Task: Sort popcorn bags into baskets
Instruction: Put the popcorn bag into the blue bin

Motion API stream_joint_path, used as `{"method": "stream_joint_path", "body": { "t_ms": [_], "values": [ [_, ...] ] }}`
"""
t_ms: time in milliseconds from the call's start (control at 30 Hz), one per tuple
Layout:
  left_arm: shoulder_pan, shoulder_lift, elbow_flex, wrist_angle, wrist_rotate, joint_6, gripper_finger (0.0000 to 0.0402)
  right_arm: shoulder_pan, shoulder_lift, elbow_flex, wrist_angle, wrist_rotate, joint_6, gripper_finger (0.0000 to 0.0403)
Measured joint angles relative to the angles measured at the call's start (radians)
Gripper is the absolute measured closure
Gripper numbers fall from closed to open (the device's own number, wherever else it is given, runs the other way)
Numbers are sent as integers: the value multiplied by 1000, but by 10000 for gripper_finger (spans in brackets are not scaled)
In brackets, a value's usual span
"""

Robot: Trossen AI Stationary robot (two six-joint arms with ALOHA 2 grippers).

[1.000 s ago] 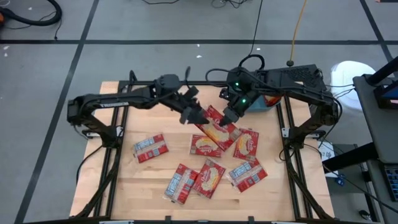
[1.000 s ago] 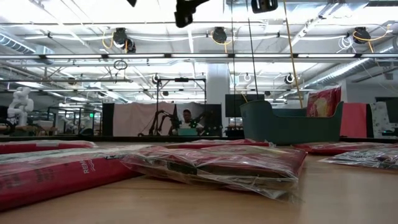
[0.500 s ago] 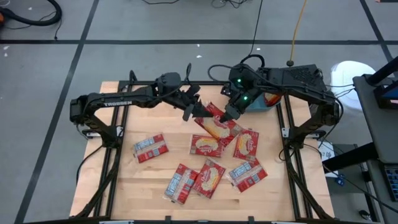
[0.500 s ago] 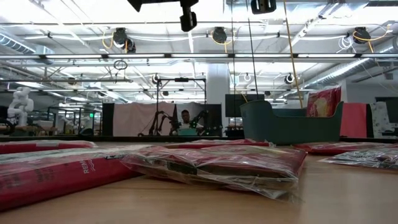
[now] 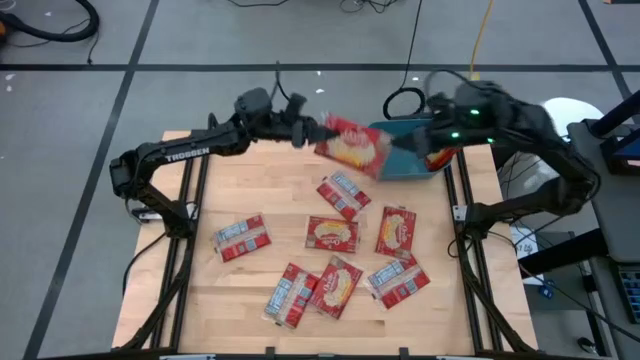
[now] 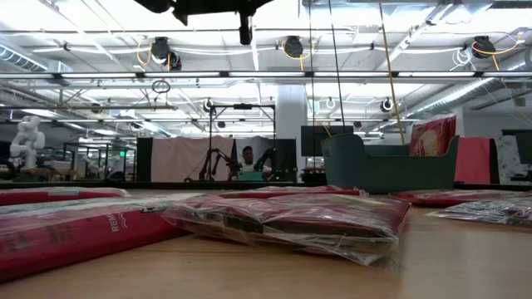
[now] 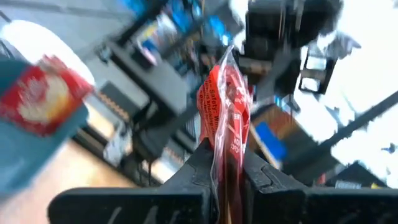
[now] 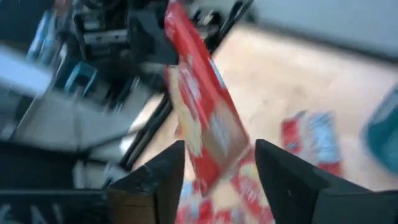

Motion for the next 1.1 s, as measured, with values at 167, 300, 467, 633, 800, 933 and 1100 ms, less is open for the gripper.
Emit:
{"method": "stream_joint_path", "body": {
  "t_ms": [167,300,467,633,800,933,1100],
  "values": [
    [20,0,0,74,-50,-35,358,37,-39,0,51,157,12,196],
    [10,0,0,121,-70,-55,353,47,-26,-3,134,183,-29,195],
    [-3,0,-1,168,-93,-58,377,46,-21,-76,275,191,-57,195],
    [7,1,-1,168,-126,-109,374,46,-37,-123,311,256,-63,195],
    [33,0,-1,260,-130,-141,372,47,-55,-132,317,253,-86,195],
    [60,0,-1,318,-131,-164,379,47,-79,-132,321,257,-83,195],
    [73,0,-1,353,-133,-200,370,47,-76,-132,369,259,-97,195]
  ]
}}
